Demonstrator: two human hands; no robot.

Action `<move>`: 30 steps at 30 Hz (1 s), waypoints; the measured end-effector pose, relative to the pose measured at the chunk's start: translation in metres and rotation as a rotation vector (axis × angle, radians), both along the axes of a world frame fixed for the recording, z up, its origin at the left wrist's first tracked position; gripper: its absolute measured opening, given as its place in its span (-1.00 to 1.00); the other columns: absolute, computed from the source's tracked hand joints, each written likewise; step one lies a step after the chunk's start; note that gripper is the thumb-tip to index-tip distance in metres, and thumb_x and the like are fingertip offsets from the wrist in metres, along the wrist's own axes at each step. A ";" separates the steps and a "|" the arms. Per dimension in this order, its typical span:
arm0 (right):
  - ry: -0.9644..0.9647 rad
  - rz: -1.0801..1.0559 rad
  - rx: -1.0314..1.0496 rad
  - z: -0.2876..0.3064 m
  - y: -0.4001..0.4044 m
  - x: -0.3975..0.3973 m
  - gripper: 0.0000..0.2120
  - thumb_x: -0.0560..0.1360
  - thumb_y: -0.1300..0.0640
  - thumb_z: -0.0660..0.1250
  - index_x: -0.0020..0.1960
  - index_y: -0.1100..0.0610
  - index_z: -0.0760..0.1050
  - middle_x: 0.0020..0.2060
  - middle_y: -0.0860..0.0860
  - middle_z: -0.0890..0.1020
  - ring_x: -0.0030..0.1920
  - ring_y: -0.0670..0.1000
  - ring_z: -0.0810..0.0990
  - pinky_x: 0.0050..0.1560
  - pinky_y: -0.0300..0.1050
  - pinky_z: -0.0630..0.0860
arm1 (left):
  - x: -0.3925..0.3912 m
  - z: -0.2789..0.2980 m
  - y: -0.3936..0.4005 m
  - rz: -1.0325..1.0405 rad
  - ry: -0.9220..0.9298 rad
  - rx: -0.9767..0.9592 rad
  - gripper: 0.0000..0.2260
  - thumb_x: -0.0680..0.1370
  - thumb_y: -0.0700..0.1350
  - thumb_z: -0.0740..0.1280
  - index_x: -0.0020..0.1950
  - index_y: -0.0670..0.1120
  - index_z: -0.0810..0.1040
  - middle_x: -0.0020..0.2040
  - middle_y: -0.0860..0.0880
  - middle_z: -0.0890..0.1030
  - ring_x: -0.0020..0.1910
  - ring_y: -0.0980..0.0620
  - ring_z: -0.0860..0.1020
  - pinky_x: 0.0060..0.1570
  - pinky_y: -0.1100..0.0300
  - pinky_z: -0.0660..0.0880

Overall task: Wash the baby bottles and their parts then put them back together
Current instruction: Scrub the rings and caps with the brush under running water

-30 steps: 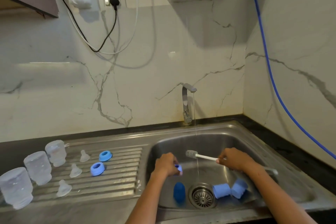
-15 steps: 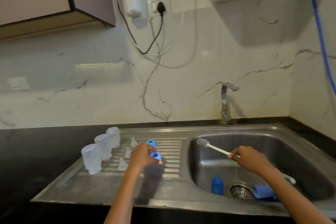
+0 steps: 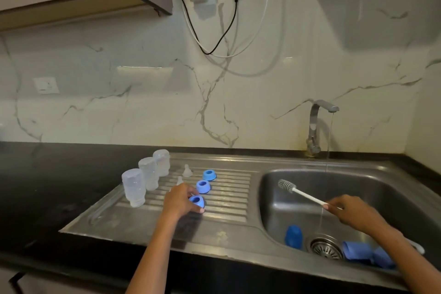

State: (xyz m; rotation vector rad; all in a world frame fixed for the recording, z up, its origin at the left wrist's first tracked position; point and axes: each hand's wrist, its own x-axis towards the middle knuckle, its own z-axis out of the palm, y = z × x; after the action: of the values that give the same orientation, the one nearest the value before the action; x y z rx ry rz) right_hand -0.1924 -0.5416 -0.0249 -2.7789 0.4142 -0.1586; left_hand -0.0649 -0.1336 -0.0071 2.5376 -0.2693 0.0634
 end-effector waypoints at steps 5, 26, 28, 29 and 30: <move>-0.015 -0.003 0.024 0.005 -0.003 0.002 -0.75 0.60 -0.08 0.21 0.11 -0.01 0.59 -0.24 -0.09 0.62 -0.27 -0.11 0.57 -0.20 -0.28 0.49 | -0.002 0.005 0.002 0.007 -0.016 -0.022 -0.32 0.21 0.06 0.62 0.28 -0.06 0.54 0.17 -0.01 0.61 0.13 0.02 0.57 0.12 0.15 0.47; 0.093 -0.246 0.111 -0.001 -0.097 -0.024 -0.73 0.54 -0.11 0.29 -0.18 0.06 0.59 -0.20 0.00 0.61 -0.08 0.07 0.61 0.08 -0.01 0.53 | 0.017 -0.041 -0.287 -0.860 -0.009 0.721 -0.49 0.32 0.05 0.56 0.24 -0.02 0.59 0.16 -0.03 0.62 0.14 -0.04 0.56 0.10 0.12 0.45; 0.109 -0.228 0.083 -0.004 -0.101 -0.018 -0.69 0.54 -0.12 0.28 -0.26 0.05 0.53 -0.28 -0.04 0.57 -0.16 0.03 0.58 0.03 -0.02 0.52 | 0.024 -0.051 -0.297 -0.921 0.022 0.838 -0.45 0.31 0.02 0.58 0.26 -0.03 0.58 0.16 -0.05 0.62 0.14 -0.06 0.56 0.08 0.13 0.46; 0.114 -0.223 0.071 -0.005 -0.102 -0.016 -0.66 0.54 -0.12 0.28 -0.32 0.04 0.47 -0.35 -0.05 0.52 -0.22 0.01 0.55 -0.03 -0.04 0.49 | 0.027 -0.055 -0.300 -0.942 0.031 0.884 -0.45 0.30 0.00 0.59 0.26 -0.04 0.58 0.17 -0.06 0.61 0.14 -0.07 0.55 0.08 0.13 0.46; 0.119 -0.220 0.069 -0.006 -0.103 -0.014 -0.64 0.54 -0.12 0.28 -0.36 0.04 0.42 -0.39 -0.06 0.49 -0.26 0.00 0.52 -0.08 -0.06 0.47 | 0.029 -0.059 -0.304 -0.961 0.034 0.927 -0.45 0.29 -0.02 0.59 0.26 -0.04 0.58 0.18 -0.07 0.61 0.14 -0.07 0.55 0.09 0.13 0.46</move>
State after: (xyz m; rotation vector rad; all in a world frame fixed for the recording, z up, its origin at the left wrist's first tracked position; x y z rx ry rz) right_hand -0.2062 -0.6451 -0.0310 -2.6780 0.7416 -0.0285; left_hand -0.0358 -0.4373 -0.0661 2.9209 -1.7970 -0.5970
